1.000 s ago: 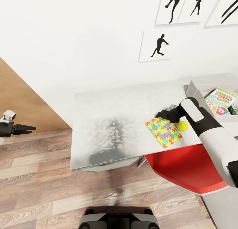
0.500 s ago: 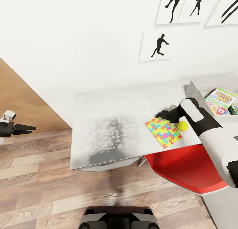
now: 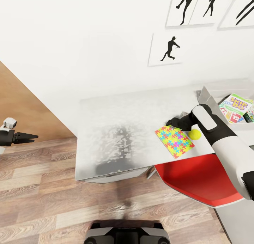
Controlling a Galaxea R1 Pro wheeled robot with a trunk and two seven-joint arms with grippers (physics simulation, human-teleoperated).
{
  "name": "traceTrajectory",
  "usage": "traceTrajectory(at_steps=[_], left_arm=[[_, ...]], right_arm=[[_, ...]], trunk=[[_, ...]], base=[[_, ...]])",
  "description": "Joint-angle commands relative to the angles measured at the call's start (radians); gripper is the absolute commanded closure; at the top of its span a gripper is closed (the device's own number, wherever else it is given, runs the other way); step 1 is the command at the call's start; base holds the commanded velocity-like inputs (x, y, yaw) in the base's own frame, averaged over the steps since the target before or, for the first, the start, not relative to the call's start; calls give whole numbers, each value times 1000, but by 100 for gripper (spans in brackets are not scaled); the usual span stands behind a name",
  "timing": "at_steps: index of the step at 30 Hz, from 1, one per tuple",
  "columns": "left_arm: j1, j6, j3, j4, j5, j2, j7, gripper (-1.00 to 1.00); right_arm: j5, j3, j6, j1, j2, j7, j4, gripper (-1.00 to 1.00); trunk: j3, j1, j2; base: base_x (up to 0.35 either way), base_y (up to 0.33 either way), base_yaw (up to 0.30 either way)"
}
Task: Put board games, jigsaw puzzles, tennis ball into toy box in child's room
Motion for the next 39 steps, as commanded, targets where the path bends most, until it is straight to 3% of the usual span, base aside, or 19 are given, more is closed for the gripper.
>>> traceTrajectory(at_steps=[1,5,11,39], left_arm=[[-1,11,-4,0,4,1,-3,-100],[-1,11,-4,0,4,2,-3,-100],[-1,11,-4,2,3,2,-3,-100],[-1,11,-4,4,2,1,-3,-100]], right_arm=[[-14,6,2,0,-1,-10,0,-100],[-15,6,2,0,0,10,0,-100],[-11,6,2,0,-1,95,4,-100],[-12,34,2,-6,2,104,7,-100]], trunk=[[-2,1,-1],[-2,1,-1],[-2,1,-1],[-2,1,-1]], base=[[0,0,0],[0,0,0],[0,0,0],[-44,16,0]])
